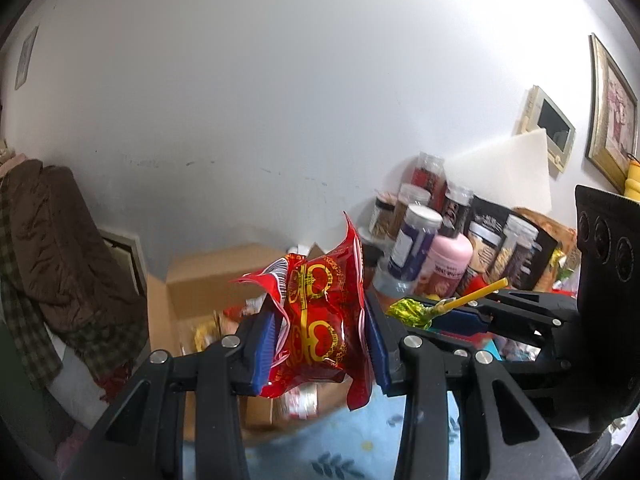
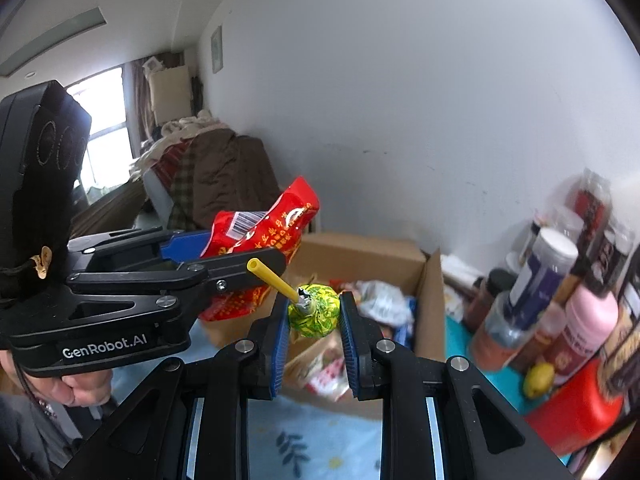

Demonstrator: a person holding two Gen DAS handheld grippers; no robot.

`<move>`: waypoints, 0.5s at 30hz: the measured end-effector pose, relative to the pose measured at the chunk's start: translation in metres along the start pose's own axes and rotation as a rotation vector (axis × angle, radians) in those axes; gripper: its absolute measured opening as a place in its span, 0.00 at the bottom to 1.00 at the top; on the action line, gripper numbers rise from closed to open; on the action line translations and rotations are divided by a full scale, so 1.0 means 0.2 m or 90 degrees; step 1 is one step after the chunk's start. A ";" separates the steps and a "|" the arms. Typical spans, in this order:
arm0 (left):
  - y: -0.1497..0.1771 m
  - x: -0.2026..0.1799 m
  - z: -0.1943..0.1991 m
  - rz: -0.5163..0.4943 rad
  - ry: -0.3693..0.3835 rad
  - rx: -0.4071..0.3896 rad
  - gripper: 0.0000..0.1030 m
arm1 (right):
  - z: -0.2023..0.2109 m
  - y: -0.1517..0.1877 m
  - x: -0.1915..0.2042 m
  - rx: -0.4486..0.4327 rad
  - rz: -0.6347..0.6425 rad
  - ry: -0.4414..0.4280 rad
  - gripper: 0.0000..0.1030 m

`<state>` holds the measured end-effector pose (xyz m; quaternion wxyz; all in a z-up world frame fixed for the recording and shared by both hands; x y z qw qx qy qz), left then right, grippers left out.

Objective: Organize snacks
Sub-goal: 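Lift the red packet and lollipop over the cardboard box with both tools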

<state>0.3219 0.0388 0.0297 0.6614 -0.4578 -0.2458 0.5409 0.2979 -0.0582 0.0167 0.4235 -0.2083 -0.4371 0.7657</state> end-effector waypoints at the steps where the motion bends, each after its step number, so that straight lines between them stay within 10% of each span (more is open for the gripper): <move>1: -0.03 0.01 -0.03 -0.002 -0.003 -0.003 0.38 | -0.02 -0.02 -0.01 -0.002 0.001 0.001 0.23; 15: -0.15 0.25 -0.39 0.021 -0.071 -0.005 0.38 | -0.38 -0.15 -0.26 -0.012 -0.038 0.000 0.23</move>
Point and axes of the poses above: each gripper's, at about its wrist camera, not at the fingertips, and z roughly against the way its jaws point, x to its left, y to its underside, the point moved 6 cm from there along -z, roughly the way its jaws point, and after that the axes turned 3 degrees about -y, right-handed, at the moved point
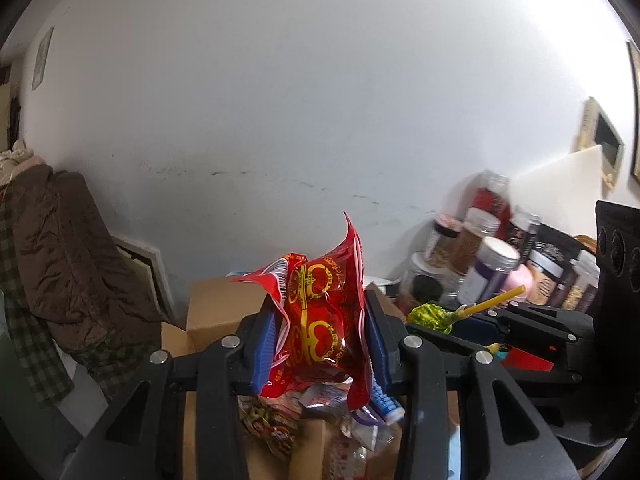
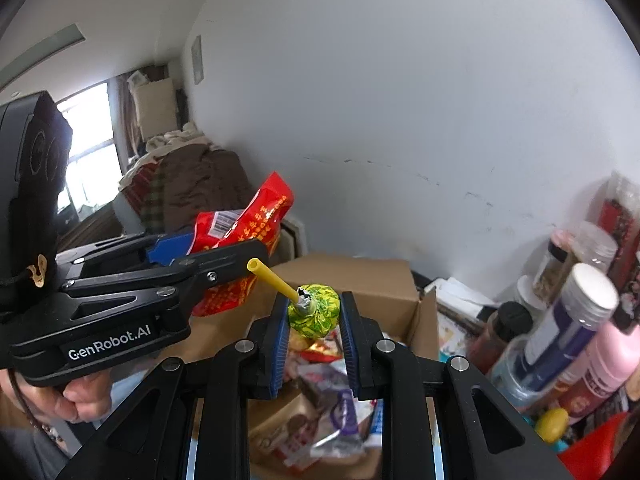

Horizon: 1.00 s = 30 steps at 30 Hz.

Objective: Organize snacks
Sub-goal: 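Lift the red packet and lollipop over the cardboard box with both tools, then open both tools to drop the red packet and lollipop in the box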

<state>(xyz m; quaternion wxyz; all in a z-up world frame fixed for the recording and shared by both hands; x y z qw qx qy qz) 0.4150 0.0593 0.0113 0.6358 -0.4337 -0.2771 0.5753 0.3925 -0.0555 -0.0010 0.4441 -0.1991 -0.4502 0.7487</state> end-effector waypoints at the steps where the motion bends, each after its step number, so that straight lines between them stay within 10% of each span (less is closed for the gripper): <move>1: 0.01 0.02 -0.04 0.002 -0.005 0.006 0.38 | -0.03 0.01 -0.02 0.004 -0.004 0.001 0.23; 30: 0.35 0.11 -0.66 -0.024 -0.060 0.238 0.38 | -0.55 0.28 -0.21 0.208 -0.047 0.053 0.23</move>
Point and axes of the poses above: each gripper's, at about its wrist camera, not at the fingertips, and z roughly against the way its jaws point, x to its left, y to its underside, the point moved 6 cm from there along -z, roughly the way its jaws point, and after that the axes turned 3 degrees about -y, right-handed, at the moved point
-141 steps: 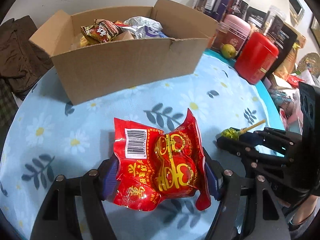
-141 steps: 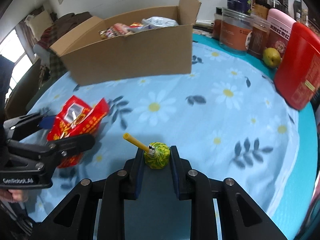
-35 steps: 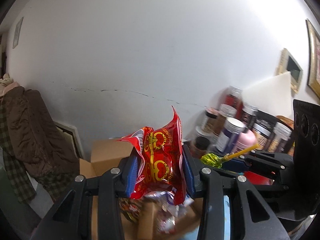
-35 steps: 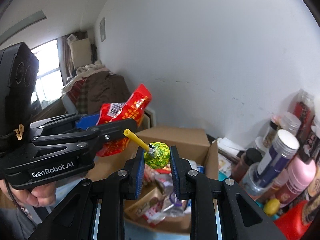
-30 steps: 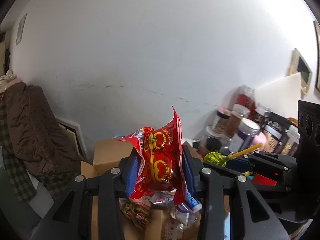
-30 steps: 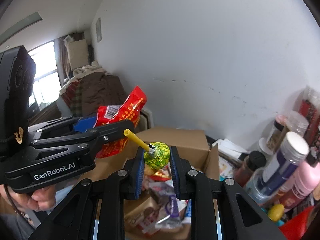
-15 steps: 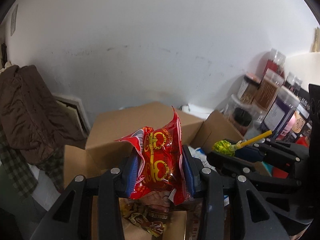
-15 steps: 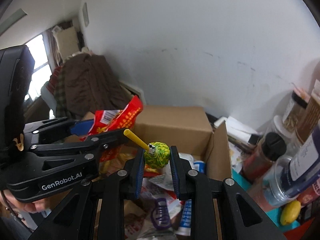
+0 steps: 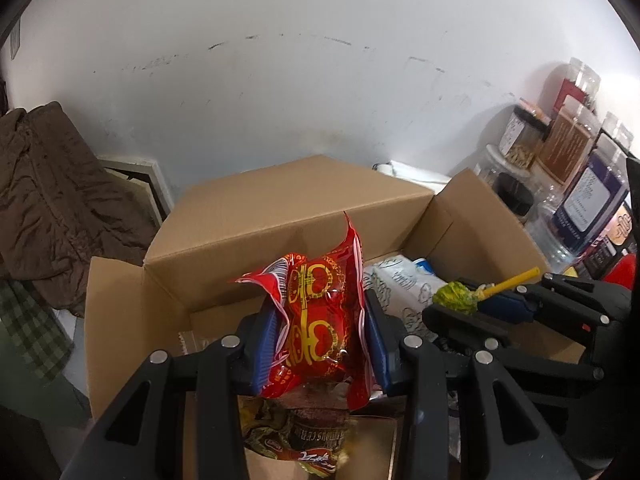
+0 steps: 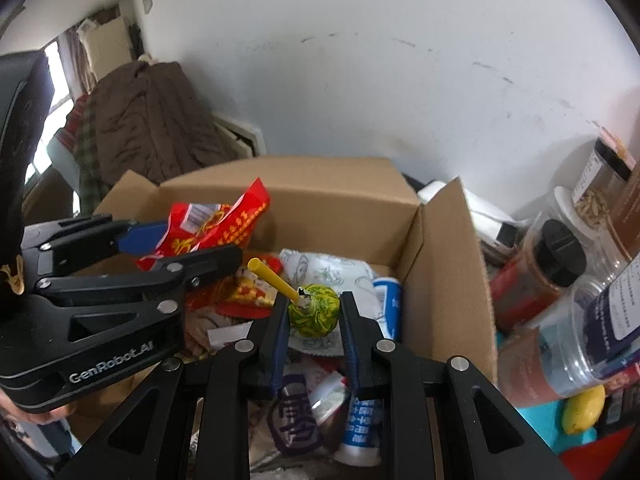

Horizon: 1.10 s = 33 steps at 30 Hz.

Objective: Organize snacks
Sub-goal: 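Open both tools to drop the red packet and lollipop in the box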

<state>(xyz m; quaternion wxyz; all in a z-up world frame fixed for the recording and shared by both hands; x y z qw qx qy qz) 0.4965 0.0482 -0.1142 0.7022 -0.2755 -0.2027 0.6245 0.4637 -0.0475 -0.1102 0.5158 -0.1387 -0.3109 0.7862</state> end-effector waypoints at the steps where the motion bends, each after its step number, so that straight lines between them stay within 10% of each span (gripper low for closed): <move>1: 0.00 0.00 -0.01 0.001 0.000 0.004 0.38 | -0.01 0.00 0.00 0.006 0.001 -0.002 0.23; 25: 0.01 0.03 -0.07 0.001 -0.051 0.059 0.52 | -0.06 0.04 -0.01 0.033 0.002 0.017 0.46; 28: 0.01 0.03 -0.03 0.003 -0.059 0.045 0.69 | -0.04 0.05 -0.01 0.029 0.004 0.008 0.48; 33: 0.01 0.05 0.06 0.010 -0.069 0.019 0.70 | -0.01 0.05 0.00 0.028 0.004 0.004 0.50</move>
Point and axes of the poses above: each gripper's, at about its wrist camera, not at the fingertips, and z roughly against the way its jaws point, x to its left, y to its underside, the point moved 6 cm from there along -z, roughly the way its jaws point, and after that the axes turned 3 degrees about -y, right-handed, at the moved point
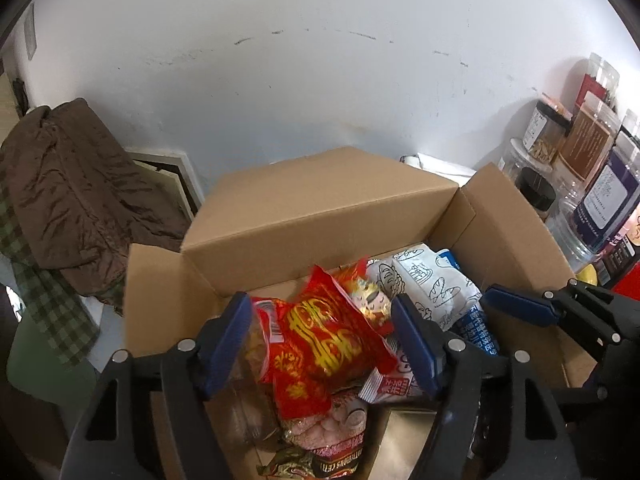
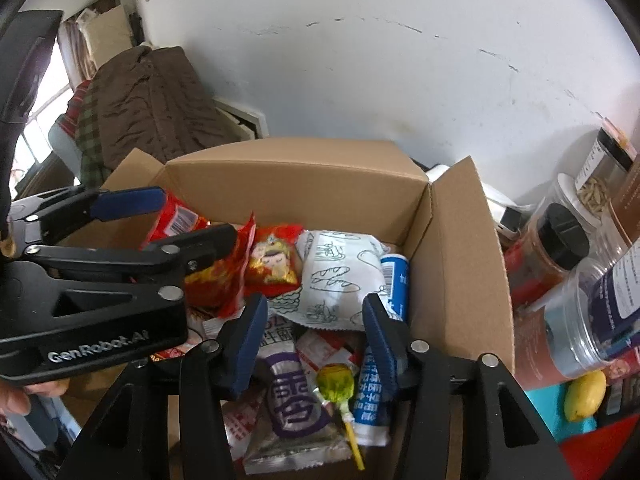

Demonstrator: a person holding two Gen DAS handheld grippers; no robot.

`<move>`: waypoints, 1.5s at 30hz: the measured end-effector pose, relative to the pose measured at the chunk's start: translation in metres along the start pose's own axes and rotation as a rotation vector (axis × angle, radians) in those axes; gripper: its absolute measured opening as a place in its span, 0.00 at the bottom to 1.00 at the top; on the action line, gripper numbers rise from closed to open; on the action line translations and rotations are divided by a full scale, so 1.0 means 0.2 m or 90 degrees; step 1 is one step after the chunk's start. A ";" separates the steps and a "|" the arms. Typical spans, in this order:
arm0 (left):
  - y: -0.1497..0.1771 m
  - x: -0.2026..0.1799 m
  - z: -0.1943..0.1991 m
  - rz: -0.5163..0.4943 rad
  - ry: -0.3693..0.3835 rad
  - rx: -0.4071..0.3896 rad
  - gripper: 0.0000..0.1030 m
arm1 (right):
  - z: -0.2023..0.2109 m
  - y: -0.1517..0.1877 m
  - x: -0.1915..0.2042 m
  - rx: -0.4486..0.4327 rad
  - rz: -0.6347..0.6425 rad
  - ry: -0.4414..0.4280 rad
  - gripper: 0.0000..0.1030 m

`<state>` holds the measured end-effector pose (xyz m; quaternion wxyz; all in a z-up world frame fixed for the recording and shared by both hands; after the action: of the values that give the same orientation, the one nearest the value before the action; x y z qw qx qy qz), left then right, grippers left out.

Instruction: Organize snacks

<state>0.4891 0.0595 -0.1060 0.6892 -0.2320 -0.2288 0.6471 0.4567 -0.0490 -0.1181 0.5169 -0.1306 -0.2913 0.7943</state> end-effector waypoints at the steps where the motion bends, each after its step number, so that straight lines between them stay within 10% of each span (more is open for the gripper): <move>1: 0.00 0.01 0.01 0.003 -0.001 -0.001 0.70 | 0.01 0.00 0.00 -0.001 0.000 0.004 0.54; 24: 0.03 0.04 0.83 0.026 -0.002 -0.147 0.70 | 0.74 -0.04 0.18 -0.154 0.014 0.030 0.55; 45: 0.49 -0.06 1.59 0.031 -0.025 -0.283 0.70 | 1.43 0.35 0.37 -0.296 0.013 0.035 0.68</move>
<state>0.2161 0.0613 0.0834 0.6010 -0.3712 -0.3733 0.6014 0.2263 -0.0972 0.0746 0.4727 -0.2708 -0.4507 0.7072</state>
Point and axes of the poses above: each gripper's, at about its wrist camera, not at the fingertips, and z roughly against the way its jaws point, x to its left, y to its underside, the point moved 6 cm from there along -z, roughly the way its jaws point, and after that the axes turned 3 degrees about -y, right-handed, at the moved point
